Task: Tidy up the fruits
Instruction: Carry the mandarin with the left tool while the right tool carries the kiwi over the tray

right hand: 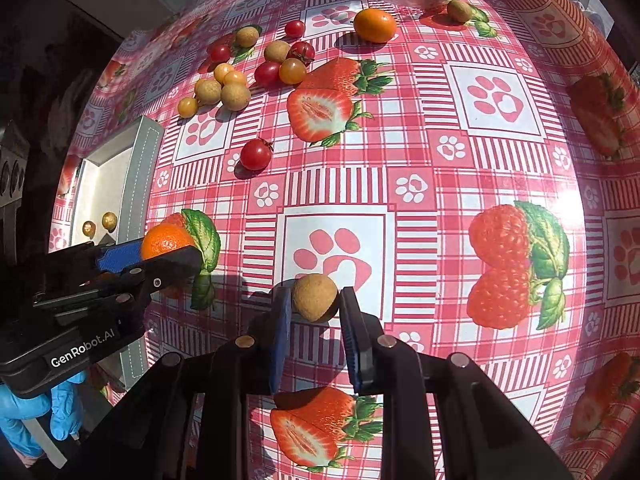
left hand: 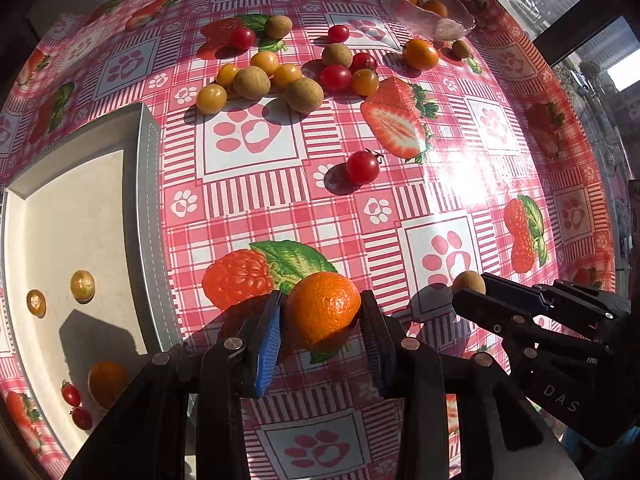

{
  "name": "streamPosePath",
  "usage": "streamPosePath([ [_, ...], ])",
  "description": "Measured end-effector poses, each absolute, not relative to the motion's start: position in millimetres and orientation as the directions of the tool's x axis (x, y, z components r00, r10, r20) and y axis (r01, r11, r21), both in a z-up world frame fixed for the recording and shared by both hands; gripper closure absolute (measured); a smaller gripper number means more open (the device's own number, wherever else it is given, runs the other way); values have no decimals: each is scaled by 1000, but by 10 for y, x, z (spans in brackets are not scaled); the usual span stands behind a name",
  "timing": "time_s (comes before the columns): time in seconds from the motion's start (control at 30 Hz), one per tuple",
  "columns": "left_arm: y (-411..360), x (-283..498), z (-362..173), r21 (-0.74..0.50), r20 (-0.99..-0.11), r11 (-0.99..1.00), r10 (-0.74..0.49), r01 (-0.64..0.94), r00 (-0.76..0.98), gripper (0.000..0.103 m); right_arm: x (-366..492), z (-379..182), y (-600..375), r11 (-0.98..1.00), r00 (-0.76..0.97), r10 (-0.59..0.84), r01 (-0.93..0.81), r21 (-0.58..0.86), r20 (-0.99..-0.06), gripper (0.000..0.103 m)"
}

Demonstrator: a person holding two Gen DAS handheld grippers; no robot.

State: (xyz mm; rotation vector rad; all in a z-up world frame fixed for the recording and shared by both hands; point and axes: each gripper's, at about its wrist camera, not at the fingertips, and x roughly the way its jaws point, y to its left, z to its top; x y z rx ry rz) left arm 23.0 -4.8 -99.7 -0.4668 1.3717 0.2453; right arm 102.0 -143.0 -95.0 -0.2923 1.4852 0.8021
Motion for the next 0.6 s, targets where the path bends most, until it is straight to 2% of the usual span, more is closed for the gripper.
streamPosePath([
  [0.6, 226, -549, -607, -175, -969, 867, -67, -467, 237, 64, 571, -671, -1193, 685, -119, 262, -676, 271, -958, 76],
])
